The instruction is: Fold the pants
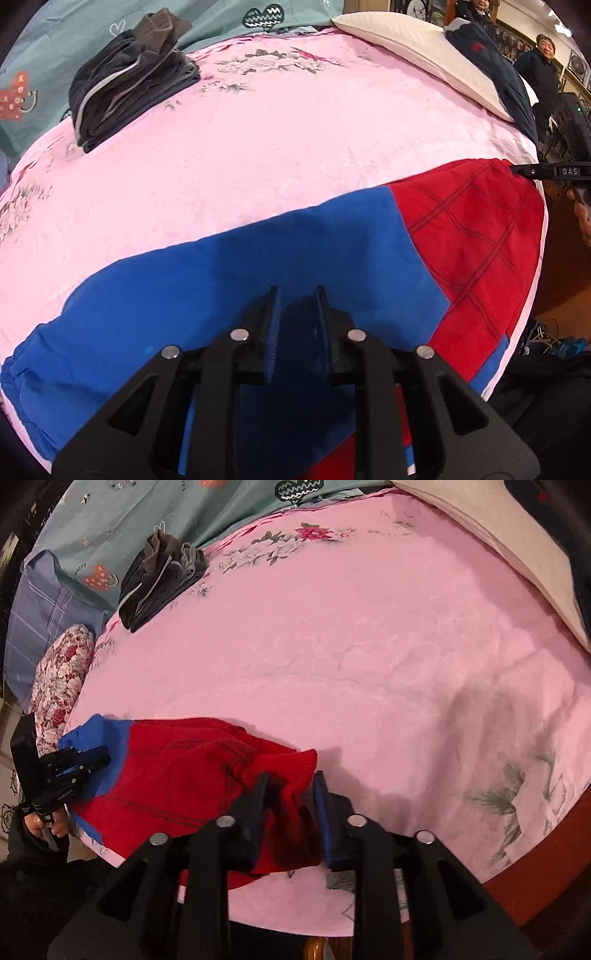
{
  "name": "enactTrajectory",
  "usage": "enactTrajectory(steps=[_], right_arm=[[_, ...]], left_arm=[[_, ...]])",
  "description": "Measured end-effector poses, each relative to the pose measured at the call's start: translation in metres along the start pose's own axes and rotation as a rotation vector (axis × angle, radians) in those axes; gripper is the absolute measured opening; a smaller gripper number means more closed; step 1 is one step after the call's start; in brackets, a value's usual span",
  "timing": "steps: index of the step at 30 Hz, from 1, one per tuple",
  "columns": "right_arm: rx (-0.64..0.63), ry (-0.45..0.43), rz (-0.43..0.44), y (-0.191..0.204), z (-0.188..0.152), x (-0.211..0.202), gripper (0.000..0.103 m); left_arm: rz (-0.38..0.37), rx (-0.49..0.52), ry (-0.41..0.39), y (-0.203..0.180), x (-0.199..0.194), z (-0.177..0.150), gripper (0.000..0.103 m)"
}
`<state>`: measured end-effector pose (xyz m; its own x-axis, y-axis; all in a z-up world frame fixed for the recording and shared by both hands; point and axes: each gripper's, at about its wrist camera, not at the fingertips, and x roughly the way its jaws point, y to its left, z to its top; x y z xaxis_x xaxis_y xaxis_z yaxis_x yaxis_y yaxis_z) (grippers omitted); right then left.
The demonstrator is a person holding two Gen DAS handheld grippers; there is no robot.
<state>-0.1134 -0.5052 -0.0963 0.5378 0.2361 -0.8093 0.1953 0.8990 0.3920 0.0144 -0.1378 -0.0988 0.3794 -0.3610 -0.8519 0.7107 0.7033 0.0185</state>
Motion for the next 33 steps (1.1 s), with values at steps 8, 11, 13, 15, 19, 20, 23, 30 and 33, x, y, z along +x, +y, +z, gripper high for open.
enactTrajectory(steps=[8,11,13,15,19,20,23,30,33], right_arm=[[-0.076,0.074,0.110,0.018,0.001,0.019,0.065],[-0.103,0.086,0.146,0.032,0.004,0.028,0.070],[-0.139,0.090,0.126,0.041,0.004,0.032,0.070],[-0.147,0.090,0.105,0.044,0.007,0.036,0.052],[-0.150,0.063,0.108,0.043,0.008,0.024,0.025],[-0.172,0.065,0.115,0.046,0.007,0.020,0.023],[-0.229,0.066,0.111,0.056,0.002,0.016,0.024],[-0.280,0.120,0.058,0.069,0.001,0.035,0.048],[-0.230,0.101,0.103,0.063,0.014,0.029,0.018]], left_arm=[[0.228,-0.095,-0.089,0.086,-0.105,-0.044,0.035],[0.352,-0.224,-0.039,0.144,-0.129,-0.078,0.032],[0.403,-0.301,0.010,0.177,-0.131,-0.102,0.027],[0.410,-0.347,0.064,0.197,-0.119,-0.119,0.019],[0.460,-0.359,0.104,0.207,-0.094,-0.131,0.014],[0.457,-0.382,0.093,0.212,-0.092,-0.132,0.014],[0.457,-0.398,0.081,0.213,-0.089,-0.130,0.014],[0.467,-0.395,0.064,0.212,-0.089,-0.134,0.013],[0.459,-0.422,0.051,0.214,-0.090,-0.135,0.014]])
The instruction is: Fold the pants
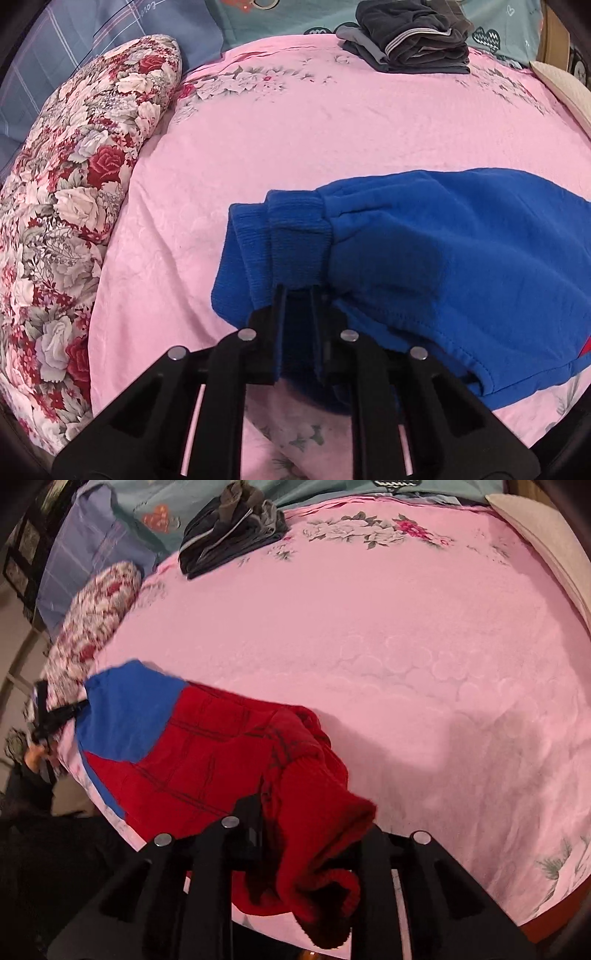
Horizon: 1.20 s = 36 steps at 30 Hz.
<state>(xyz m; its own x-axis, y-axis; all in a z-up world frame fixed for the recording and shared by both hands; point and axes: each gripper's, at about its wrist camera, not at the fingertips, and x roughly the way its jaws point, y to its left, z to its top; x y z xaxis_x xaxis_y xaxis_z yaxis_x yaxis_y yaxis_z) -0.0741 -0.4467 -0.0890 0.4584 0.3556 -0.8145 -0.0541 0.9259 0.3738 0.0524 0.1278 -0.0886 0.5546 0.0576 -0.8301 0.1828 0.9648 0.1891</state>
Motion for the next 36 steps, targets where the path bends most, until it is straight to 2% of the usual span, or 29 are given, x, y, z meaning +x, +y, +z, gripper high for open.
enactTrajectory(steps=[3,7,8,9,12,13,15,17,19,20,21,23,25,26,29,31,36], right_arm=[[-0.058,-0.051,-0.007,0.009,0.017,-0.016,0.016],[-0.089,-0.124,-0.026,0.007,0.066,-0.038,0.015],[-0.102,-0.156,-0.035,0.005,0.081,-0.045,0.015],[-0.115,-0.171,-0.048,0.004,0.095,-0.049,0.015],[-0.089,-0.153,-0.030,-0.021,0.124,-0.037,0.018],[-0.066,-0.112,-0.036,-0.032,0.127,-0.021,0.020],[-0.034,0.005,-0.125,-0.055,0.121,0.021,0.029],[0.000,0.087,-0.139,-0.067,0.108,0.045,0.030],[-0.007,0.066,-0.109,-0.064,0.102,0.037,0.031],[0.007,0.036,-0.087,-0.065,0.100,0.025,0.041],[0.019,0.016,-0.082,-0.066,0.098,0.017,0.054],[0.066,-0.019,-0.077,-0.075,0.097,0.000,0.058],[0.102,-0.010,-0.062,-0.079,0.096,-0.005,0.058],[0.103,0.000,-0.063,-0.078,0.095,-0.004,0.057],[0.065,0.049,-0.072,-0.062,0.096,0.011,0.012],[0.063,0.015,-0.073,-0.050,0.101,0.008,0.011],[0.005,-0.124,0.059,-0.017,0.129,-0.033,0.009]], left_arm=[[0.003,-0.048,-0.010,0.000,-0.001,0.001,0.014],[0.030,-0.100,-0.046,-0.012,-0.006,0.003,0.013],[0.026,-0.114,-0.054,-0.016,-0.007,0.004,0.020],[0.024,-0.125,-0.060,-0.018,-0.007,0.005,0.020],[0.049,-0.136,-0.061,-0.031,-0.002,0.007,0.022],[0.059,-0.137,-0.064,-0.032,-0.001,0.007,0.022],[0.061,-0.143,-0.063,-0.032,-0.001,0.007,0.022],[0.048,-0.144,-0.054,-0.029,-0.002,0.005,0.025],[0.056,-0.134,-0.041,-0.023,-0.002,0.003,0.033],[0.068,-0.132,-0.035,-0.020,-0.001,0.002,0.045],[0.078,-0.135,-0.031,-0.015,-0.001,0.002,0.052],[0.054,-0.153,-0.022,-0.006,0.001,0.002,0.053],[0.051,-0.143,-0.026,-0.007,0.000,0.001,0.049],[0.057,-0.128,-0.030,-0.010,0.000,0.001,0.045],[0.077,-0.119,-0.037,-0.012,0.000,-0.002,0.043],[0.081,-0.143,-0.035,-0.003,0.001,-0.004,0.043],[0.118,-0.164,-0.030,0.015,-0.004,-0.009,0.043]])
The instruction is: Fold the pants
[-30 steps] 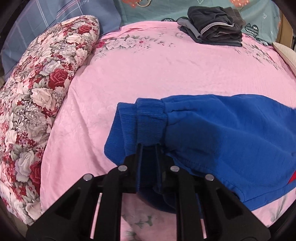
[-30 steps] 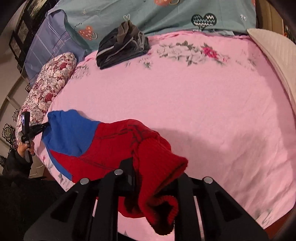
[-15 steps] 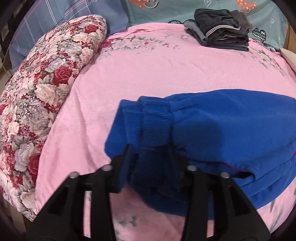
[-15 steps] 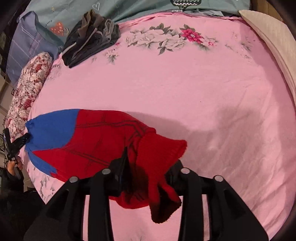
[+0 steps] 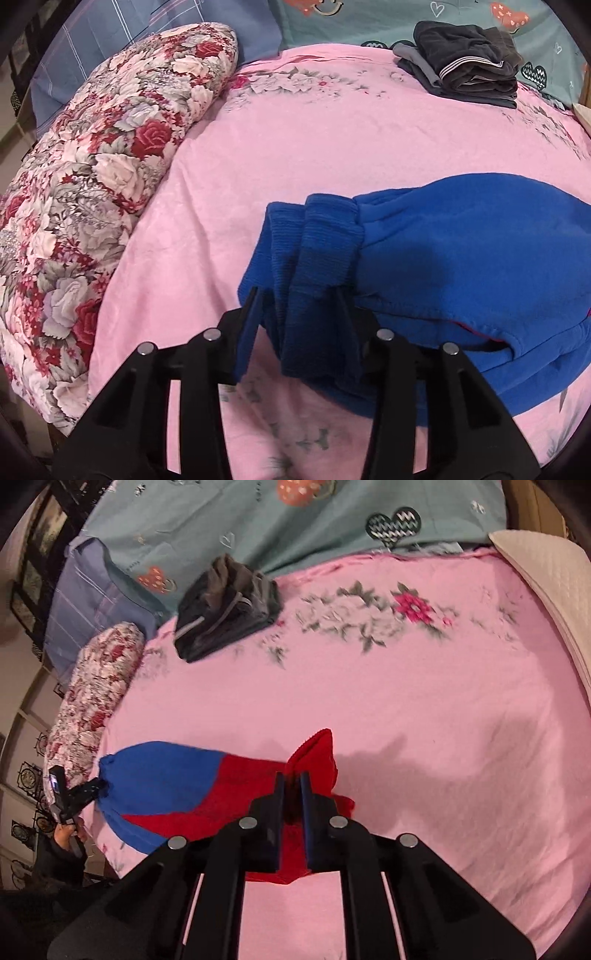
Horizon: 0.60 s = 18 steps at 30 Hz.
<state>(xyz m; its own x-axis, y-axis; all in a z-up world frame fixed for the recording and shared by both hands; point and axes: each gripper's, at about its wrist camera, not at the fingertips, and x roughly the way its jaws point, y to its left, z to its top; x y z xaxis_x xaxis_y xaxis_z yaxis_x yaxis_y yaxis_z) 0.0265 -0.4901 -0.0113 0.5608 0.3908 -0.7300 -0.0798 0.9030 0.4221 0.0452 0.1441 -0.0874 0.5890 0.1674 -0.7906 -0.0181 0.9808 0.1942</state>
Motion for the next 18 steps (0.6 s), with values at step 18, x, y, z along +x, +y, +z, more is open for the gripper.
enactTrajectory(steps=[18], right_arm=[[0.245,0.106,0.004,-0.059,-0.084,0.039,0.046]], left_arm=[[0.077,-0.014,-0.002,0.028,0.002,-0.003,0.046]])
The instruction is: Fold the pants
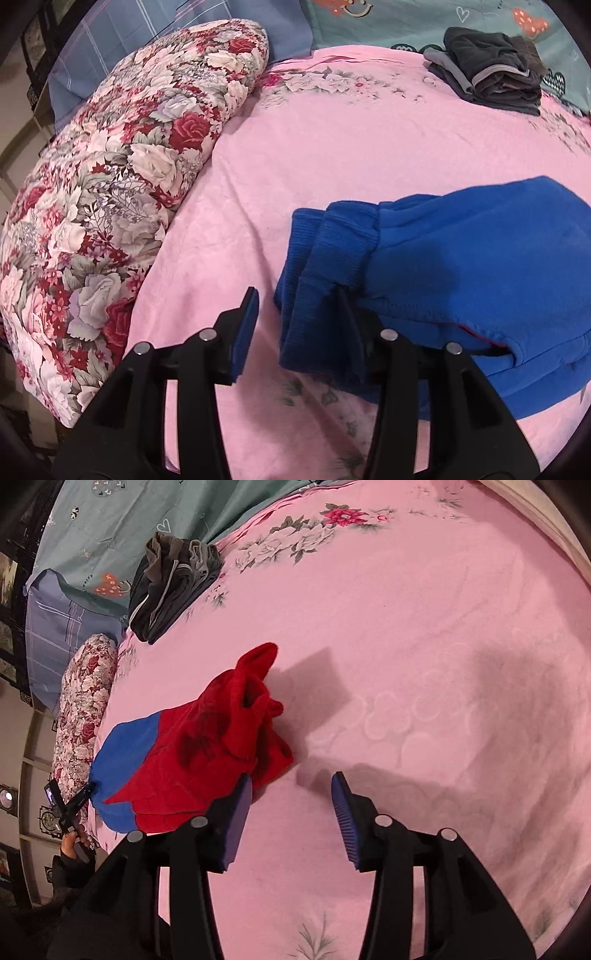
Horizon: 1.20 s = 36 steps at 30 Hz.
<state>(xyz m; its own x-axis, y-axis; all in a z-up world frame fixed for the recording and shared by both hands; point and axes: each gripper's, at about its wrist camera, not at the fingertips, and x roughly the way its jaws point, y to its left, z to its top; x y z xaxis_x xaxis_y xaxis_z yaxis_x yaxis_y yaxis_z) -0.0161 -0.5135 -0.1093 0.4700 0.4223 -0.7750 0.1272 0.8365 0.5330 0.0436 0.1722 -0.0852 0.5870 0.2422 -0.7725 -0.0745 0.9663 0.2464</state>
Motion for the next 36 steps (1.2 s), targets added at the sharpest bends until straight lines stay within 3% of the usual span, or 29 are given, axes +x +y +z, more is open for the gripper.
enactTrajectory(steps=[7,8,9,16,19,21,22,24,26,27,29,32,36], right_arm=[[-0.023,-0.033,-0.010,0.018,0.008,0.025,0.035],[-0.024,-0.037,0.004,0.016,0.010,0.026,0.022],[-0.022,-0.035,0.028,0.016,0.010,0.027,0.016],[-0.048,-0.140,0.069,0.015,0.005,-0.009,0.011],[-0.056,-0.113,0.015,0.011,-0.004,-0.013,0.010],[-0.036,-0.083,-0.092,0.001,-0.010,0.000,0.000],[-0.016,-0.080,-0.153,-0.008,-0.012,0.004,0.000],[0.057,-0.120,-0.126,-0.022,-0.015,-0.005,0.000],[0.025,-0.156,-0.078,-0.012,-0.018,-0.020,0.005],[0.004,-0.166,-0.065,-0.006,-0.018,-0.026,0.024],[-0.009,-0.209,-0.015,0.006,-0.013,-0.038,0.052],[-0.017,-0.229,-0.003,0.017,0.004,-0.037,0.054],[-0.018,-0.157,-0.023,0.028,0.023,-0.007,0.054]], left_arm=[[-0.020,-0.026,0.004,0.003,0.001,-0.001,0.047],[-0.021,-0.031,0.003,0.004,0.001,-0.002,0.049],[-0.022,-0.034,0.002,0.004,0.001,-0.002,0.050],[-0.025,-0.041,-0.005,0.006,0.001,-0.003,0.052],[-0.022,-0.044,-0.005,0.007,0.002,-0.003,0.056],[-0.023,-0.051,-0.006,0.008,0.004,-0.004,0.057],[-0.023,-0.054,-0.008,0.009,0.005,-0.004,0.057],[-0.031,-0.064,-0.007,0.011,0.004,-0.006,0.057],[-0.024,-0.032,-0.020,0.005,-0.002,-0.008,0.052],[-0.038,-0.025,-0.022,0.004,-0.005,-0.008,0.044],[-0.079,-0.036,-0.019,0.003,-0.014,-0.006,0.036],[-0.158,-0.022,-0.081,-0.010,-0.050,-0.002,0.037],[-0.277,0.124,-0.135,-0.059,-0.093,-0.011,0.058]])
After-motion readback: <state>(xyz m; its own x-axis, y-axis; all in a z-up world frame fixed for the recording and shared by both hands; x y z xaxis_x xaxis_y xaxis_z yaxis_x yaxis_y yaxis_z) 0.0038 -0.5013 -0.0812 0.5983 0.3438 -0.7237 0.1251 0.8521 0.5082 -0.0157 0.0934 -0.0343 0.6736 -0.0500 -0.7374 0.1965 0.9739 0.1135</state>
